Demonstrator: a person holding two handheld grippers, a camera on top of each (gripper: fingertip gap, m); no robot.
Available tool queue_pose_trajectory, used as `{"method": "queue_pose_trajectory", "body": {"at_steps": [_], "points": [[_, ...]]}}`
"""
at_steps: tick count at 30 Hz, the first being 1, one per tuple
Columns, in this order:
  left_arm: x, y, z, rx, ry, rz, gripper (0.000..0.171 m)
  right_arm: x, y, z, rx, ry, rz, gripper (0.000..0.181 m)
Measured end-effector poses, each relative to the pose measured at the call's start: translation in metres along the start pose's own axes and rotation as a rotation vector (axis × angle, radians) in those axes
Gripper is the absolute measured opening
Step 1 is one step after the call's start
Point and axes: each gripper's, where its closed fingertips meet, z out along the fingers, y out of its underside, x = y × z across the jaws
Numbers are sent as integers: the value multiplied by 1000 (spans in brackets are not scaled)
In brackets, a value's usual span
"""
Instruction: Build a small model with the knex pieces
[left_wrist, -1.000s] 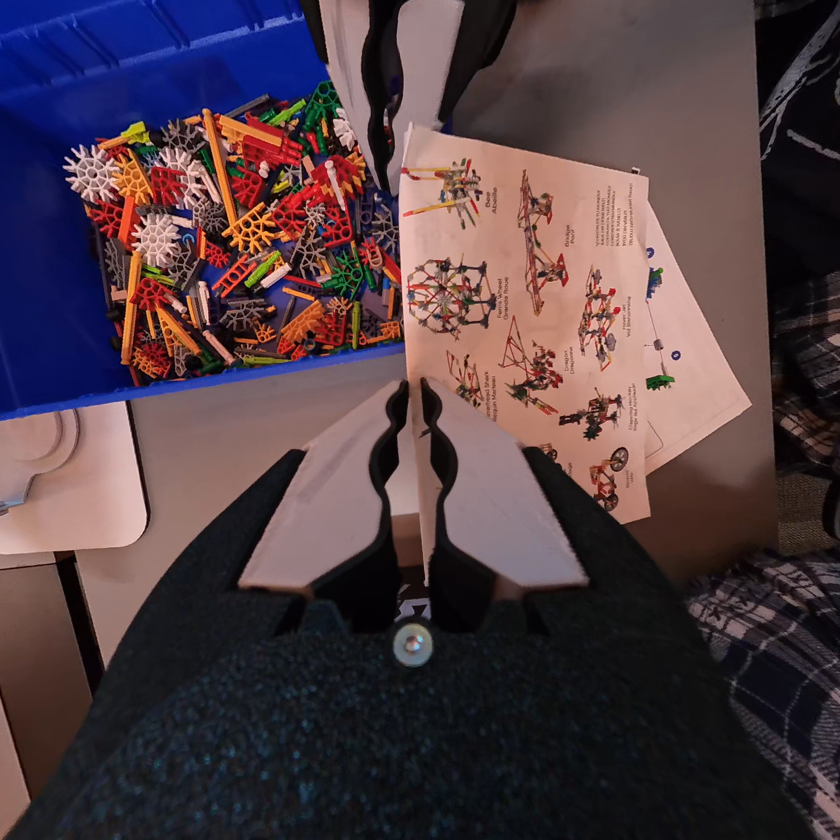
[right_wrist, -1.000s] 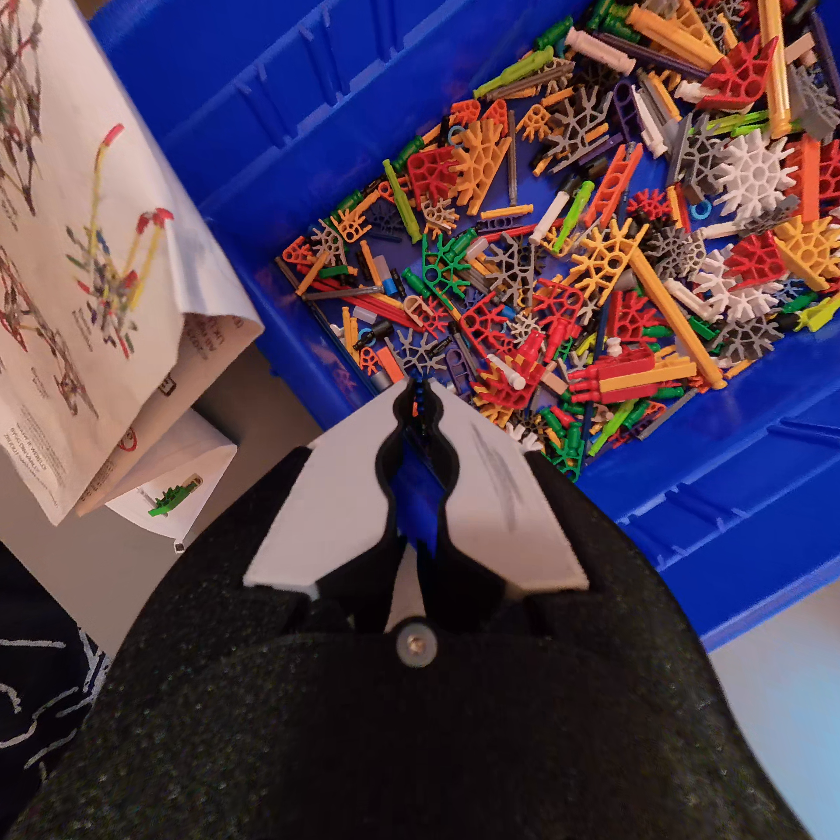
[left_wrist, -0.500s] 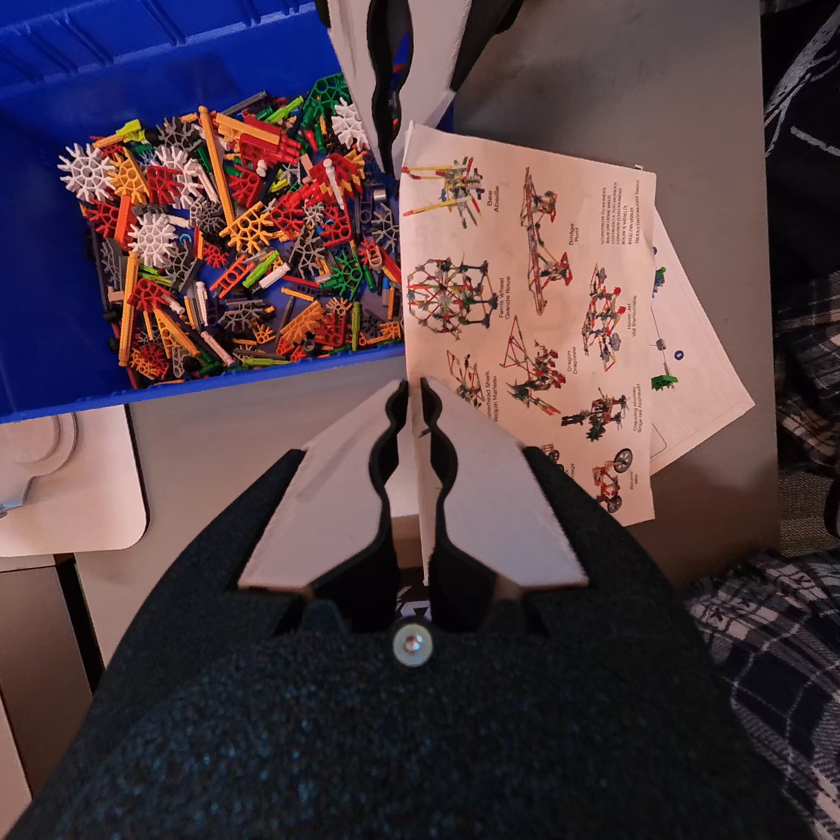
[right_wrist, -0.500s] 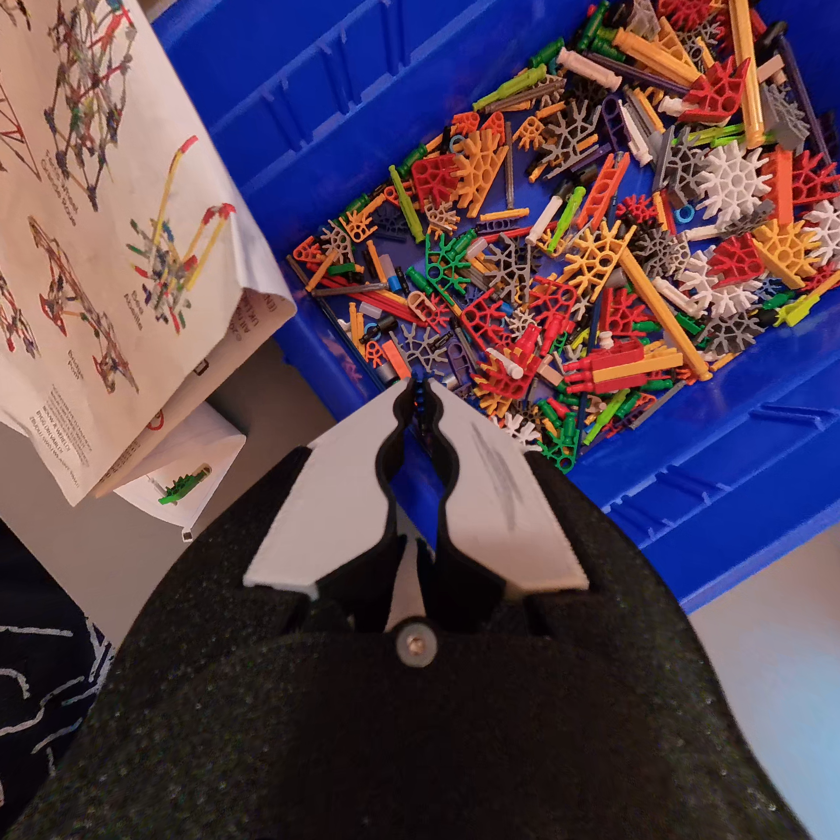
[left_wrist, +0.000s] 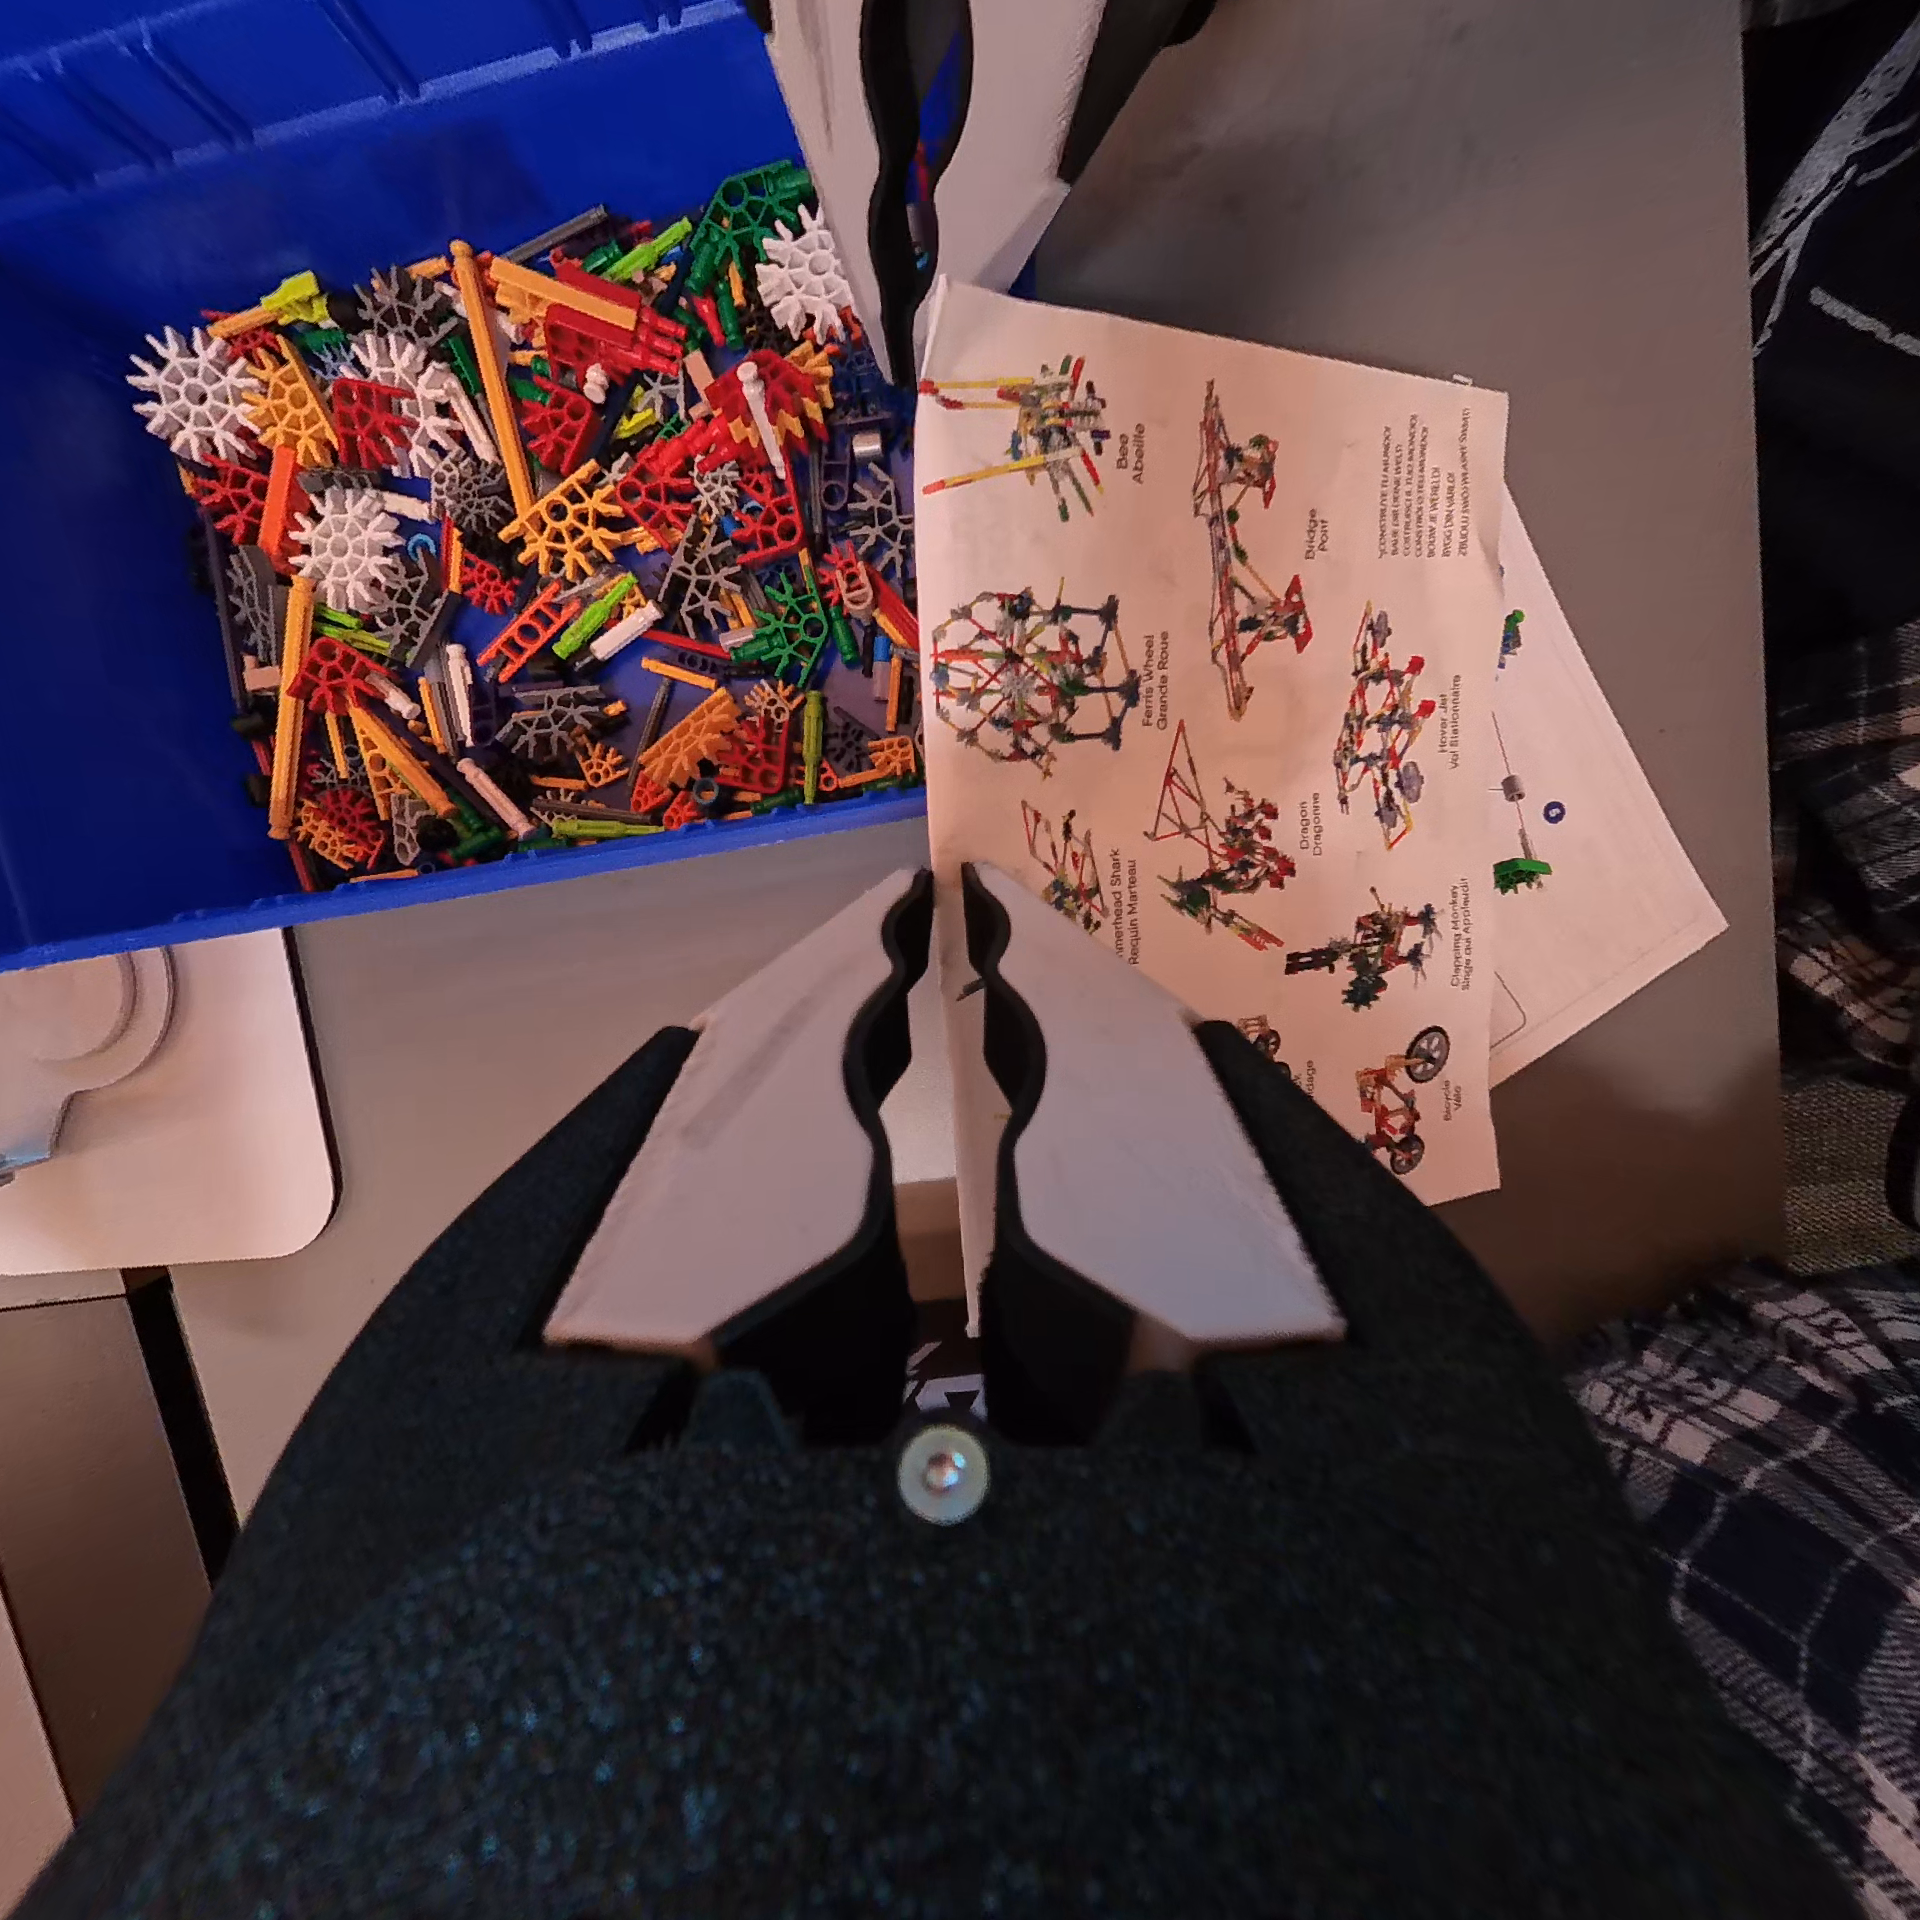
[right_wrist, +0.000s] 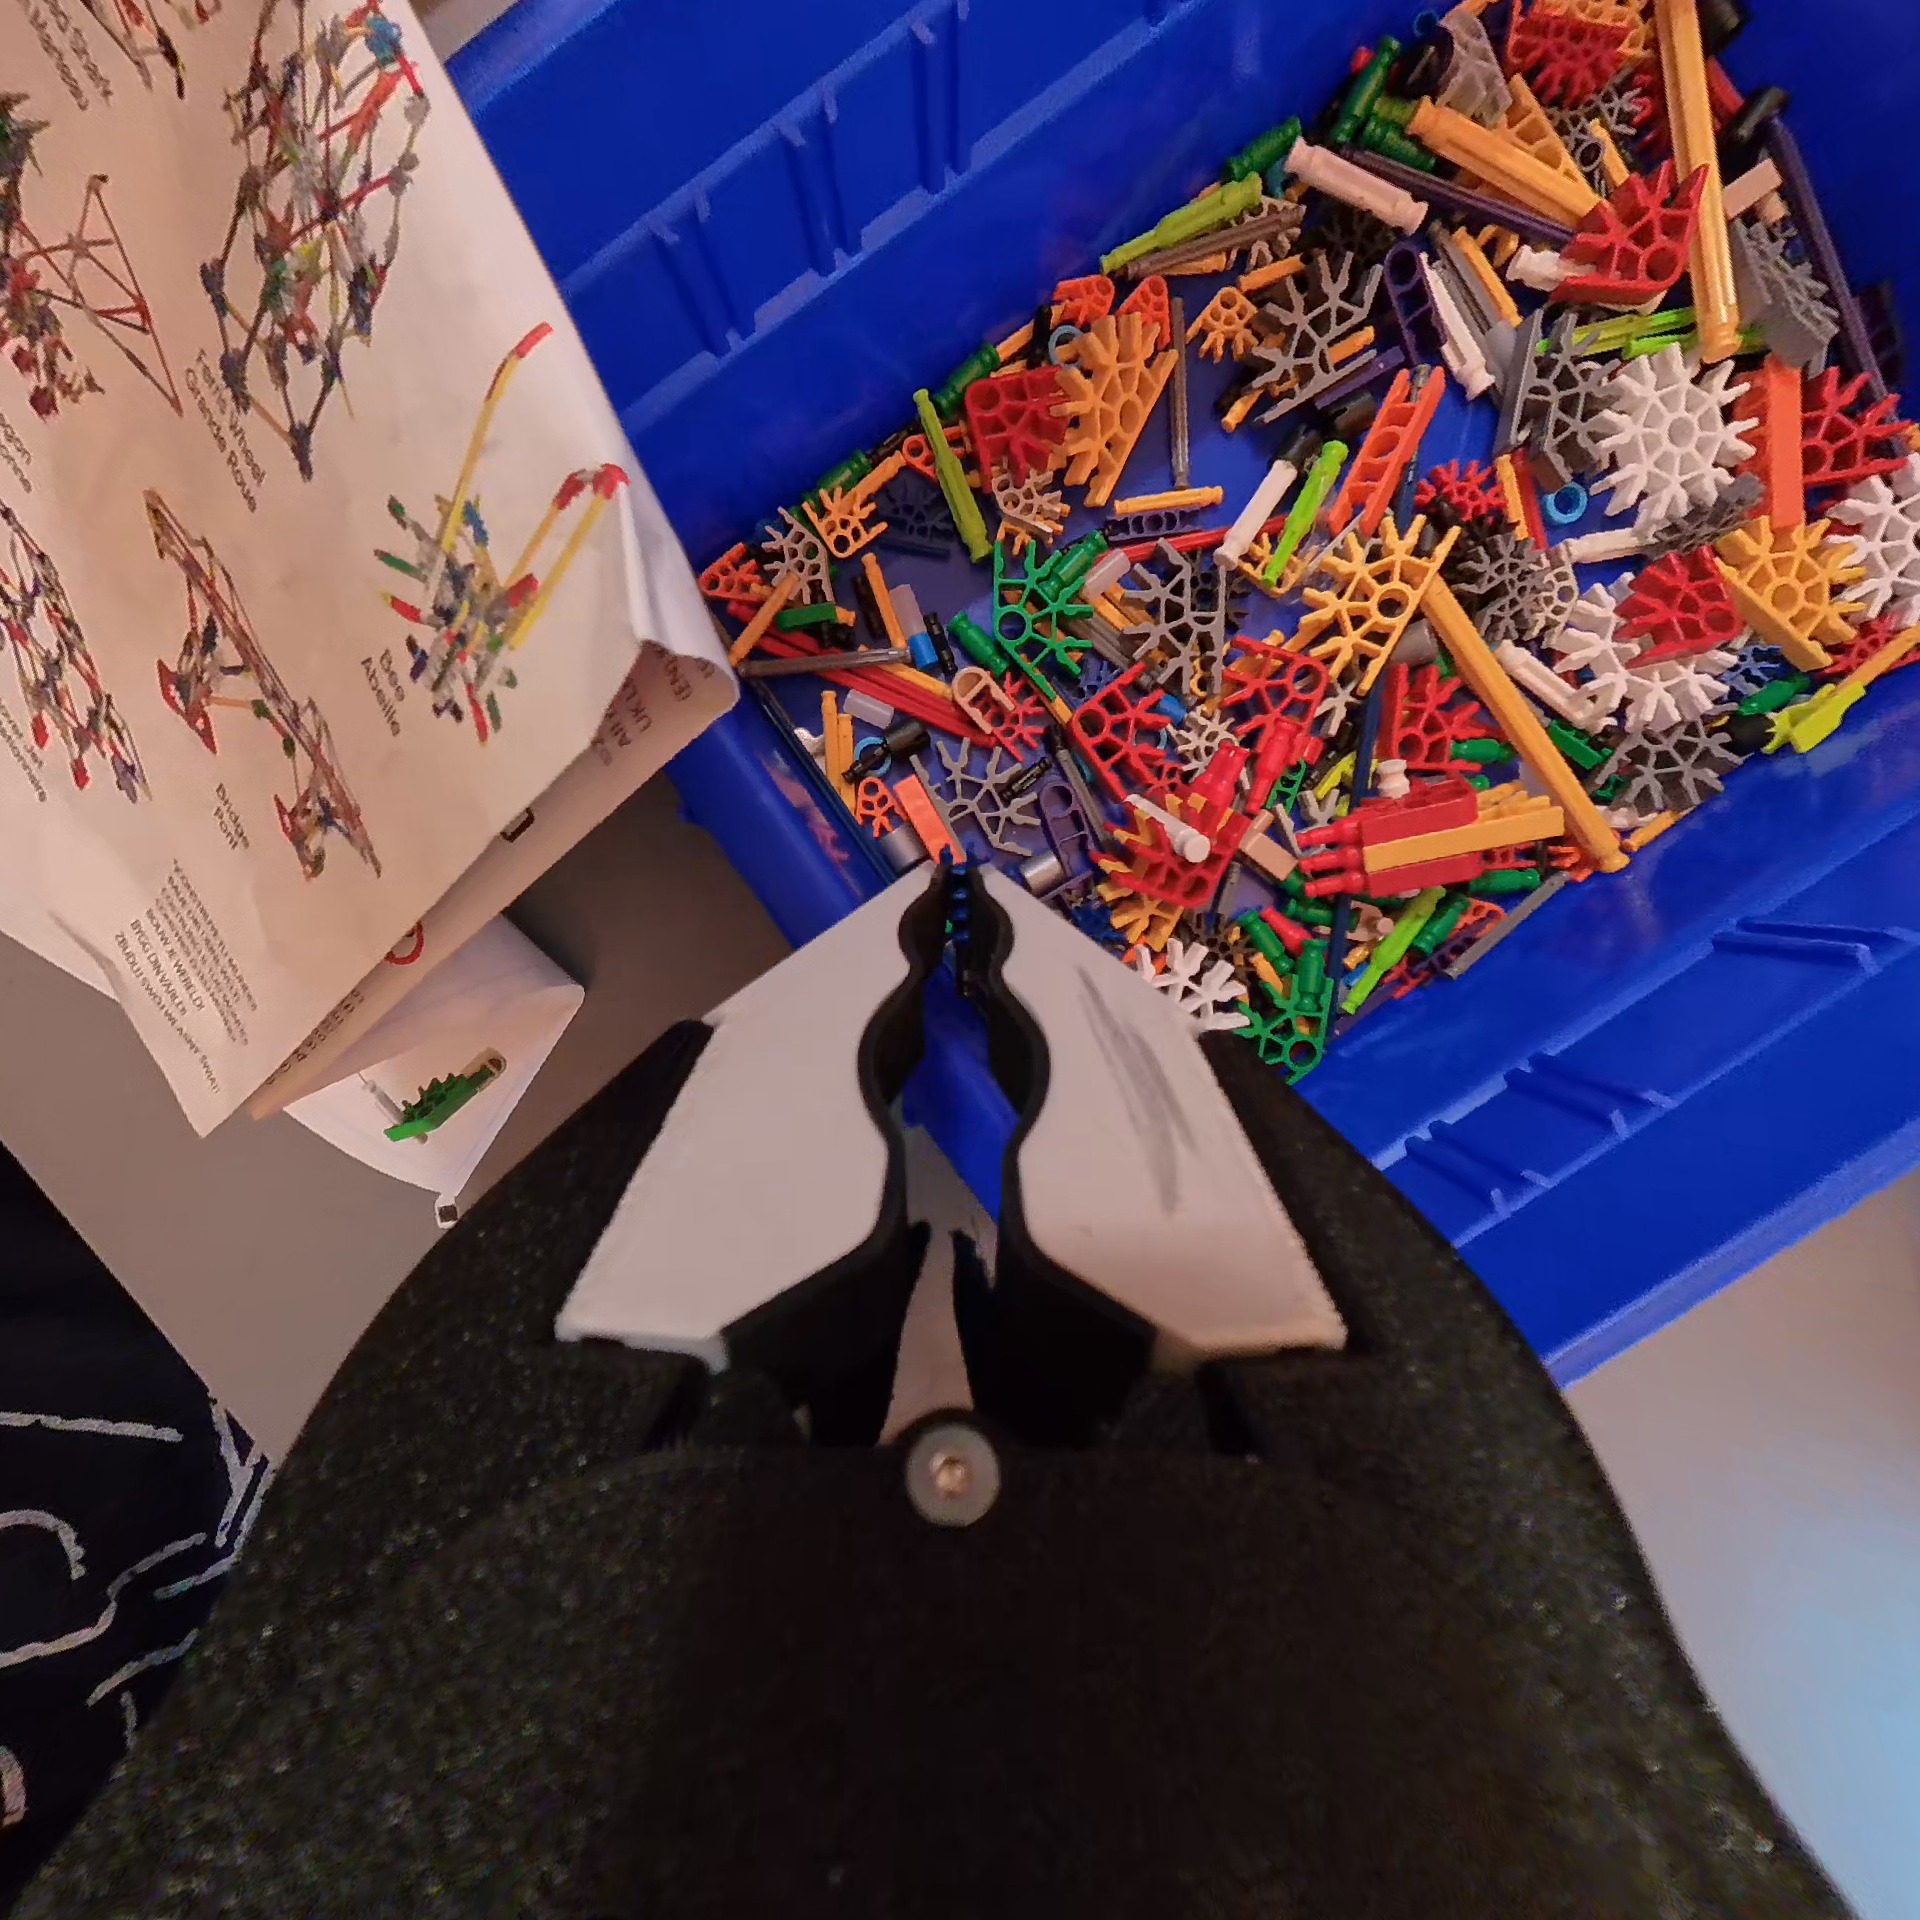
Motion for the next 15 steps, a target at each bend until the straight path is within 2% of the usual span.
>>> {"method": "queue_pose_trajectory", "body": {"at_steps": [15], "points": [[-1,1,2,-8,-1,-3,5,-5,2,-12,25,1,-9,2]]}}
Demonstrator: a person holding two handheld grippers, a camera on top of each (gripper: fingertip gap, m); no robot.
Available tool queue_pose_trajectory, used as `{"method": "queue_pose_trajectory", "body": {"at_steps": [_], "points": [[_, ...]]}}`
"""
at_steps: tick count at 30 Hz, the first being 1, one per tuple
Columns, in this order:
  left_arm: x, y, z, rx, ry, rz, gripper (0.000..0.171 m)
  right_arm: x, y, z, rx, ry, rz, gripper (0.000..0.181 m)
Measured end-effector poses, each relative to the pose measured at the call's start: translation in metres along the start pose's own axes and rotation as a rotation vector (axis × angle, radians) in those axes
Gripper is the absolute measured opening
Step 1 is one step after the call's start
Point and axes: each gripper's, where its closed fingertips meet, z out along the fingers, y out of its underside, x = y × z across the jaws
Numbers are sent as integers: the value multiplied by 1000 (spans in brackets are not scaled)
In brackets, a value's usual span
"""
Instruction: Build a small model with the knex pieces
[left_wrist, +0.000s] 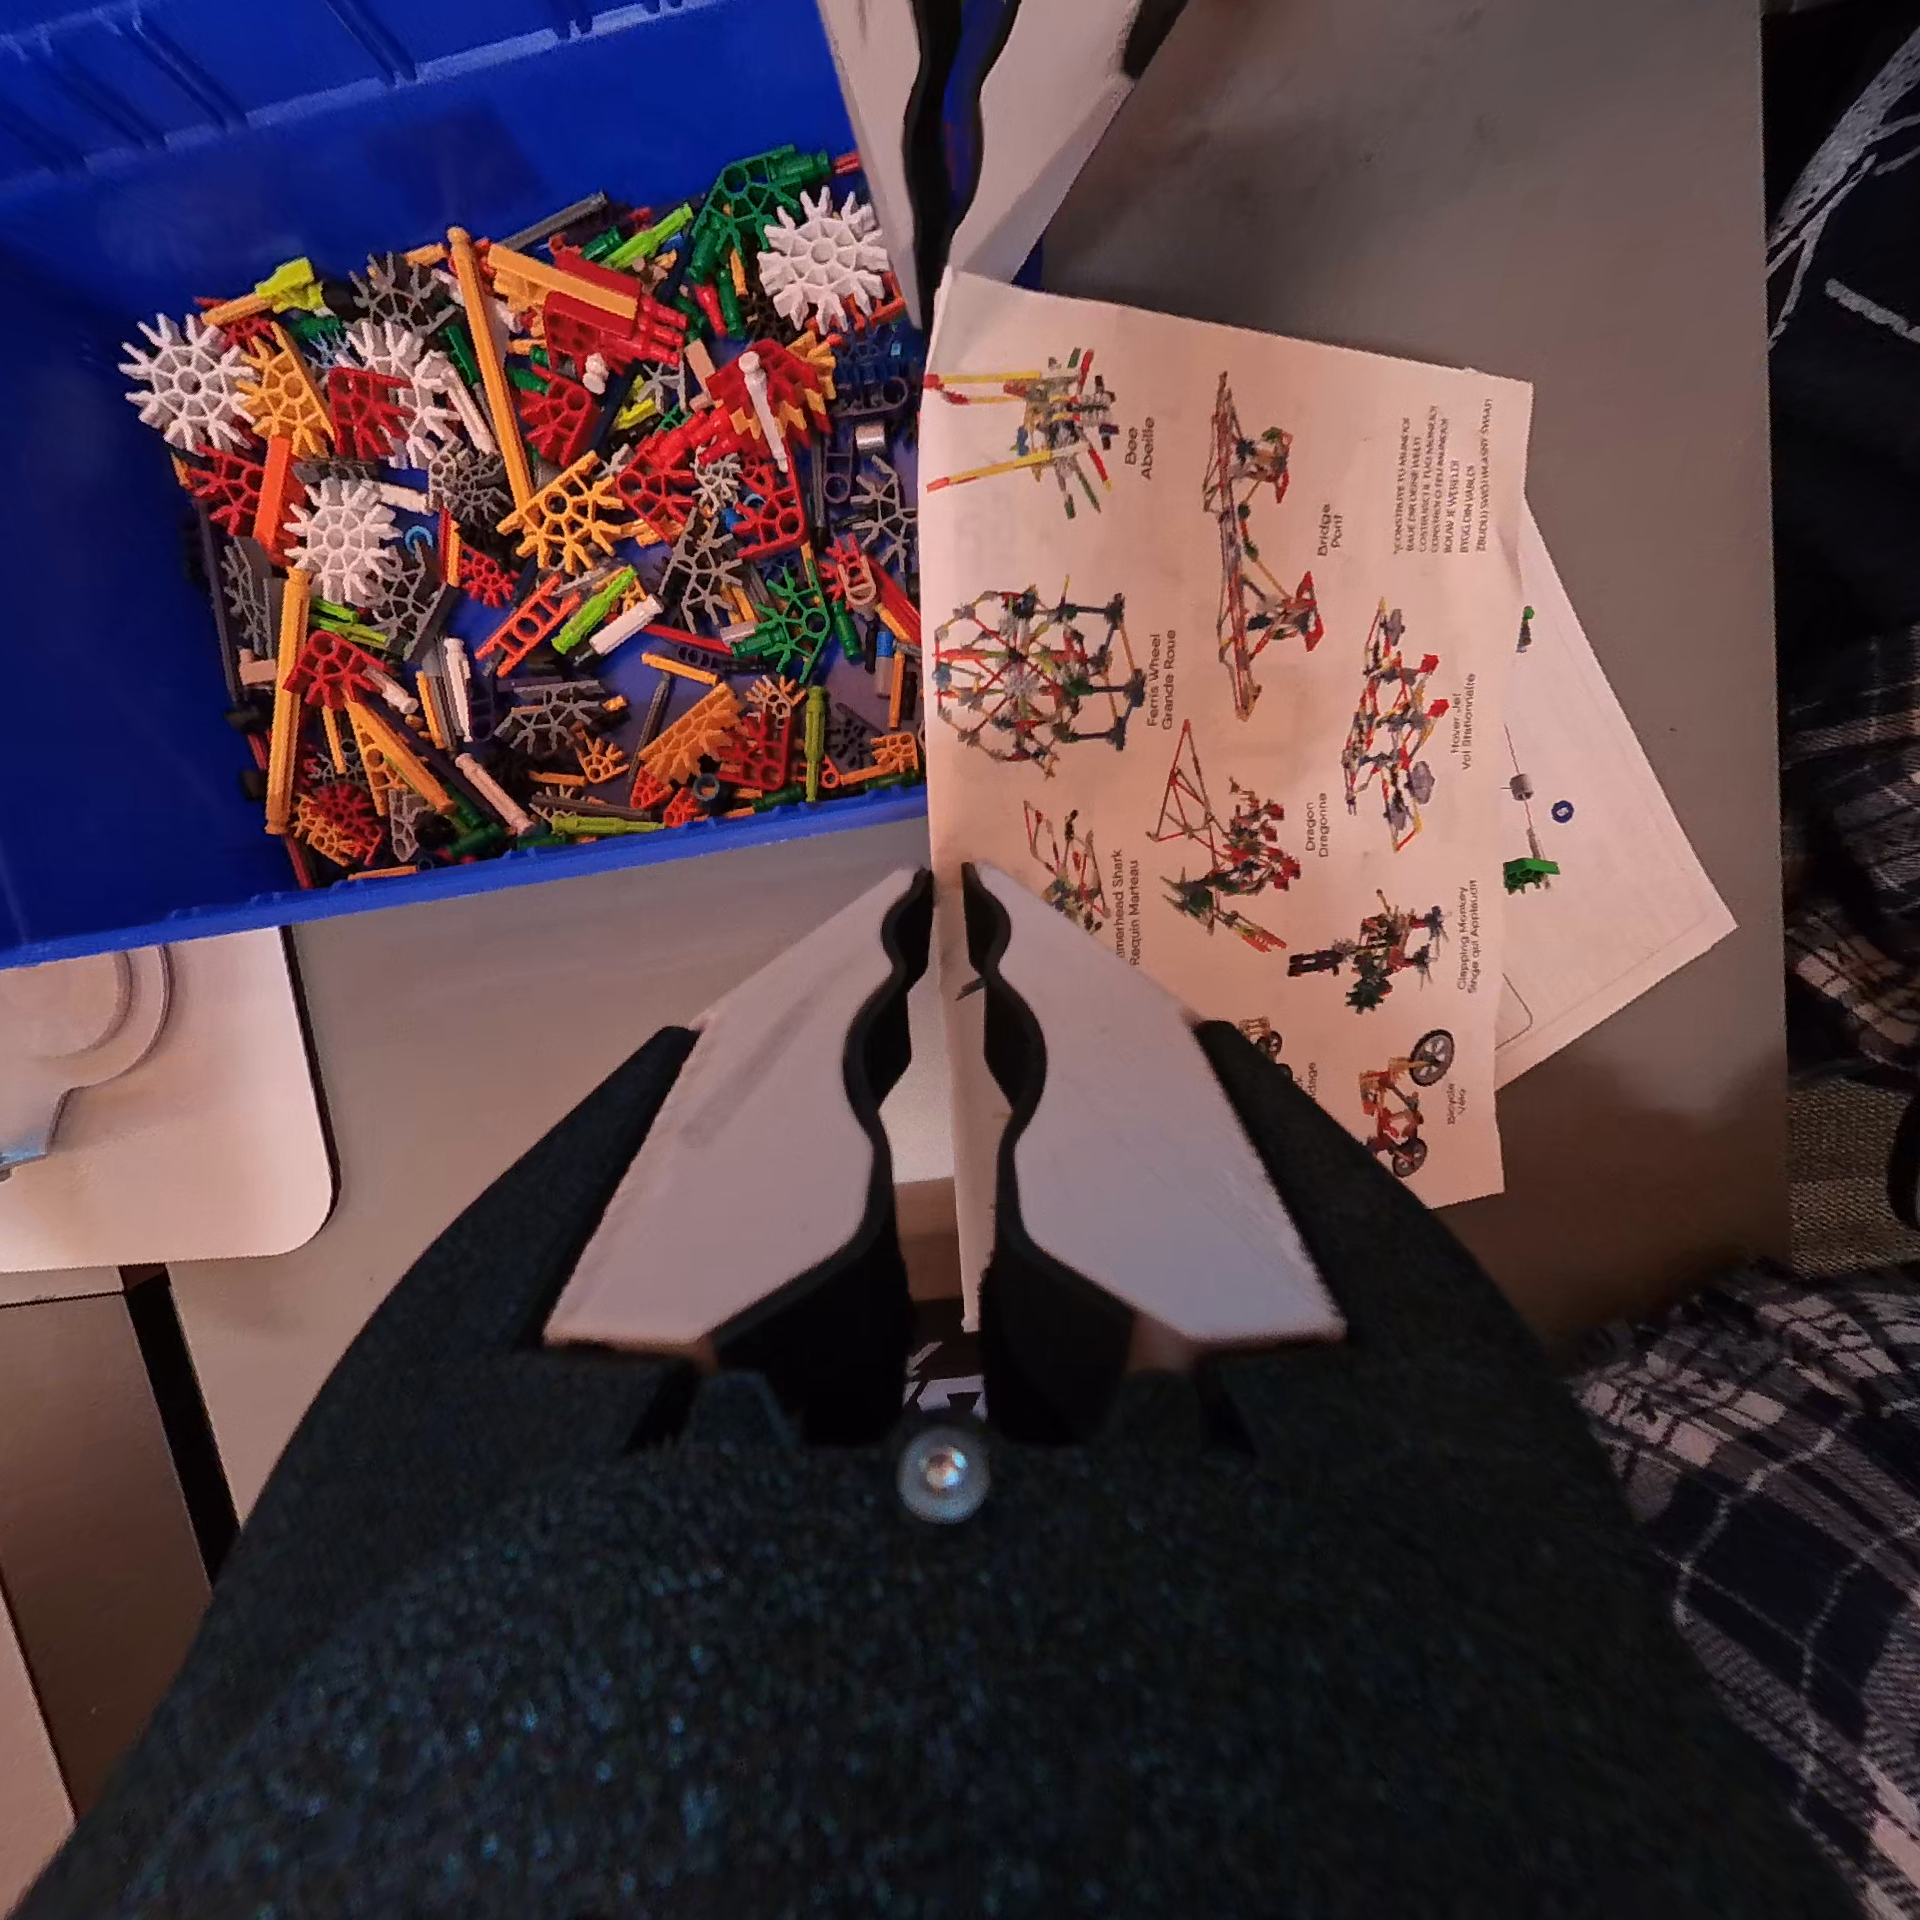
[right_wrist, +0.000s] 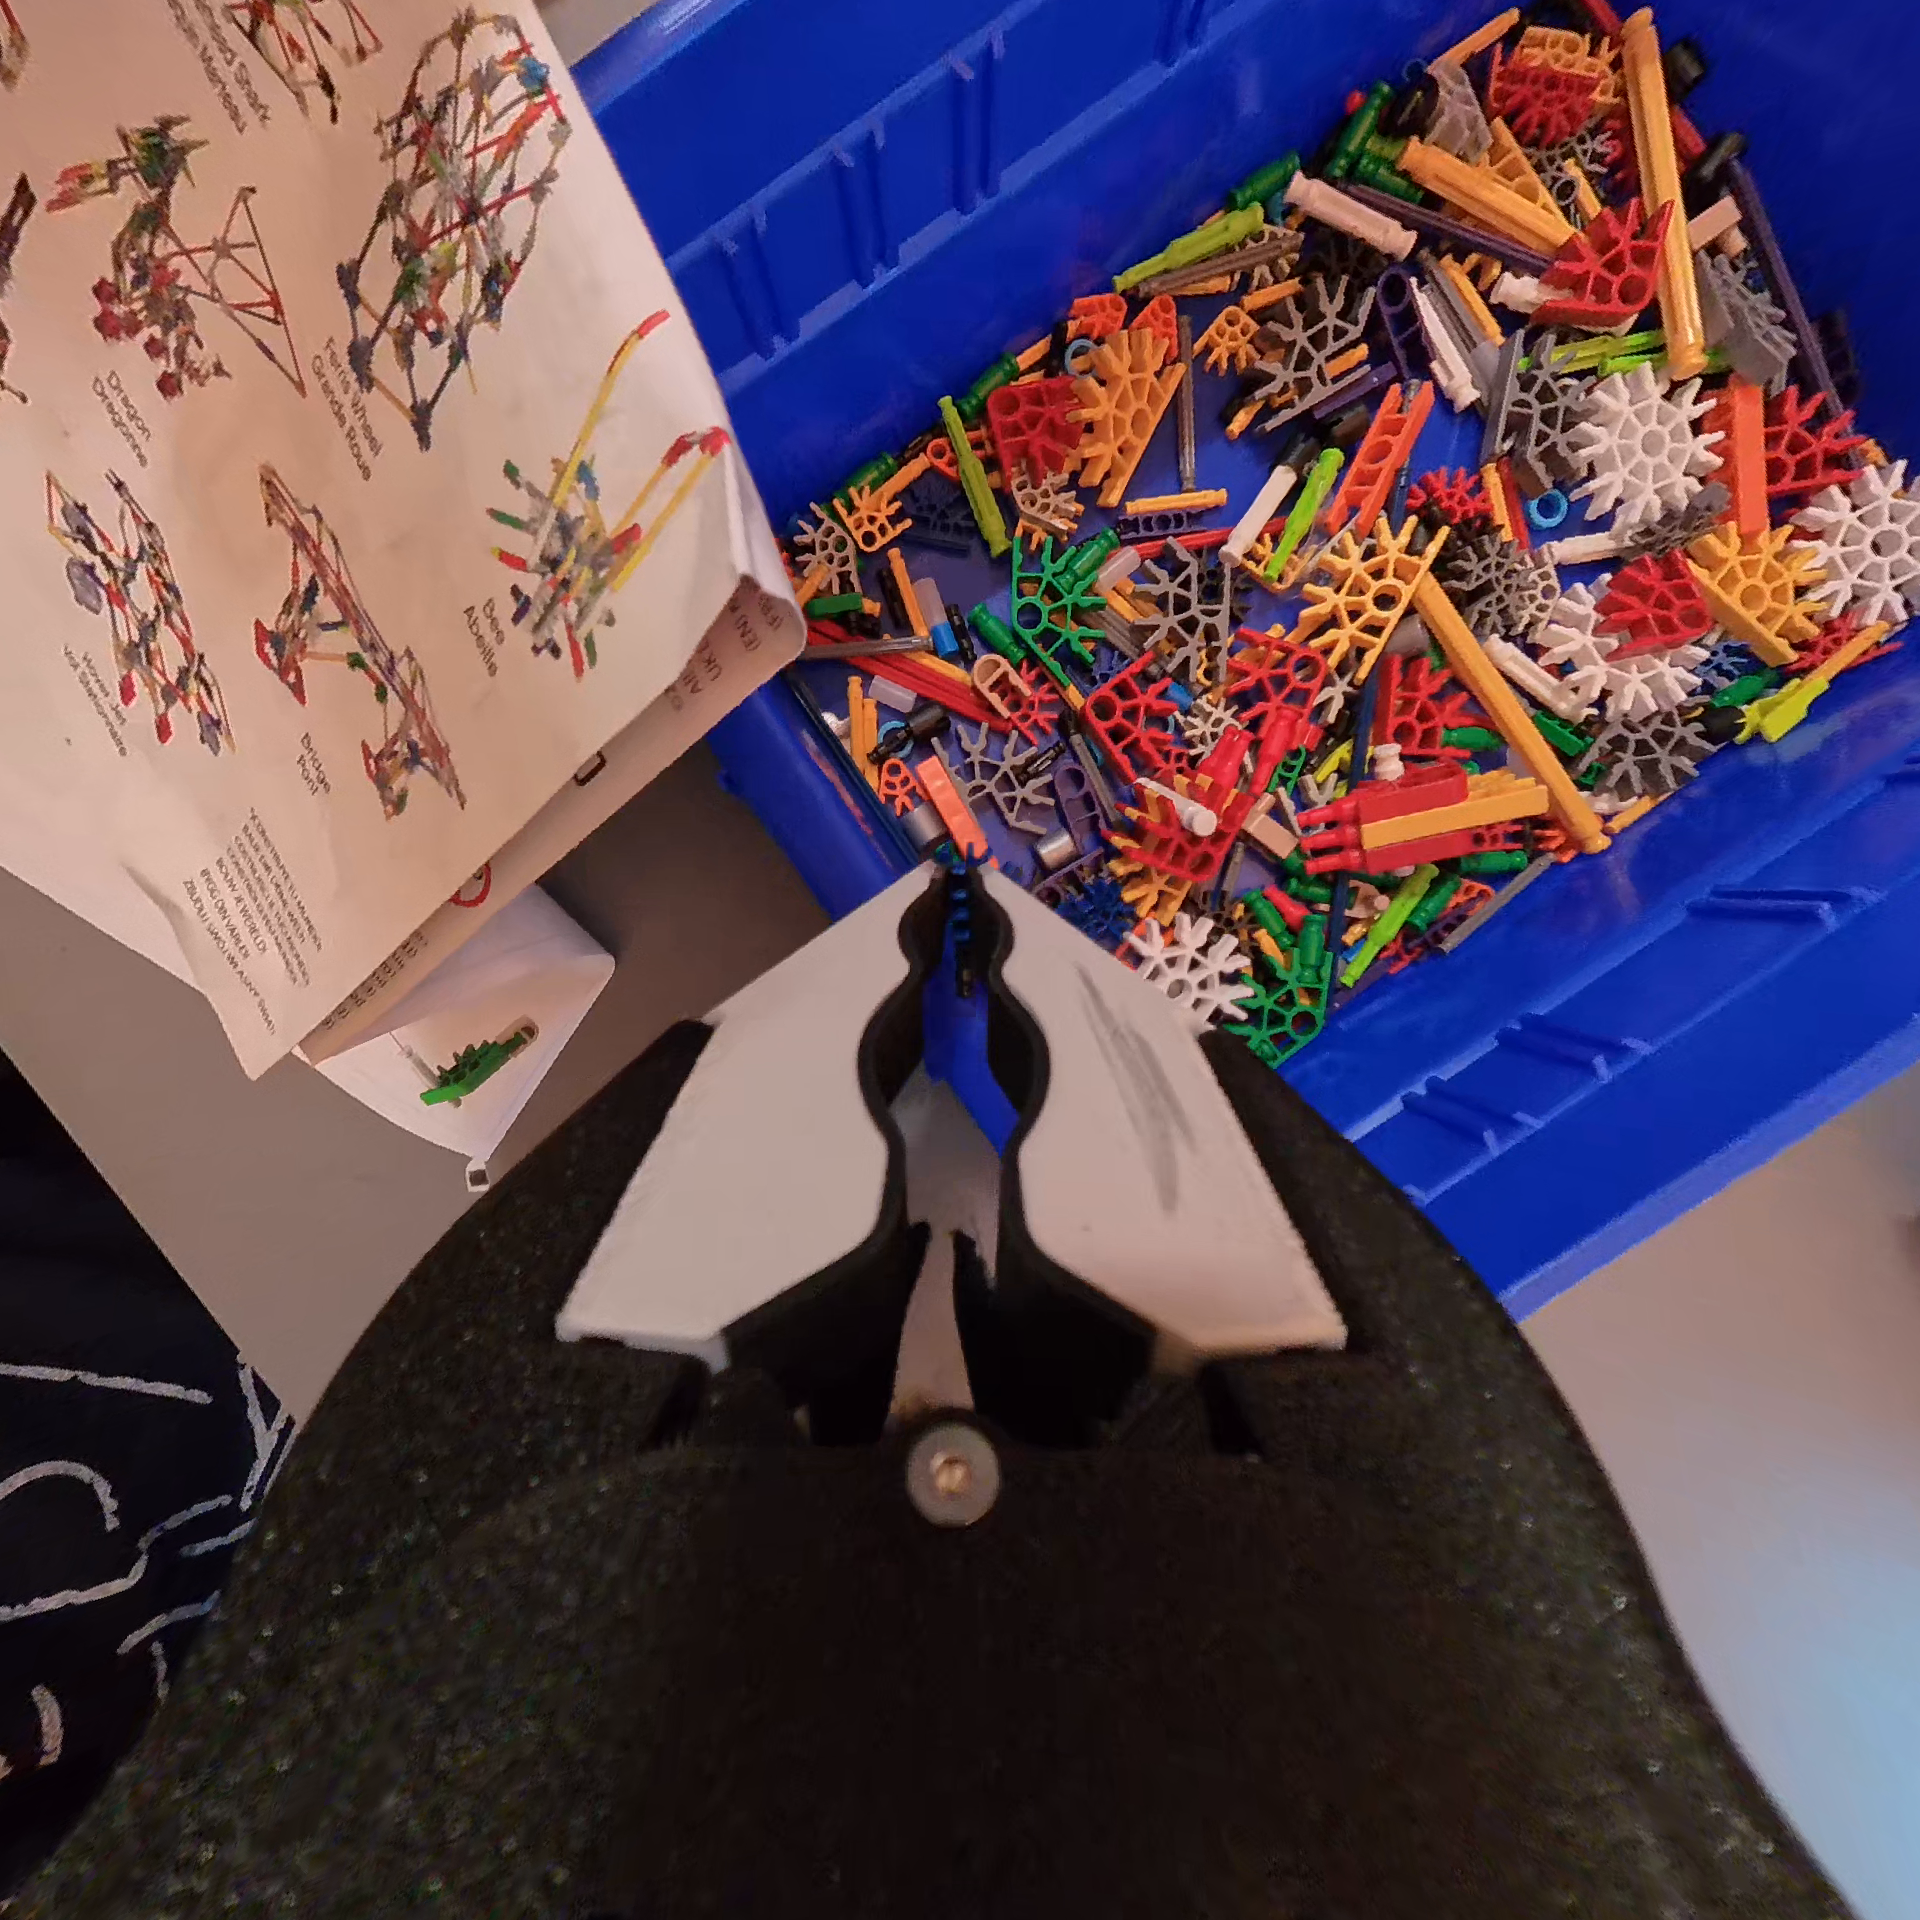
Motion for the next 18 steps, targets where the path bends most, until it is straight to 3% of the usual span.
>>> {"method": "queue_pose_trajectory", "body": {"at_steps": [18], "points": [[0,-1,1,-2,0,3,5,-7,4,-7,8,2,-8,3]]}}
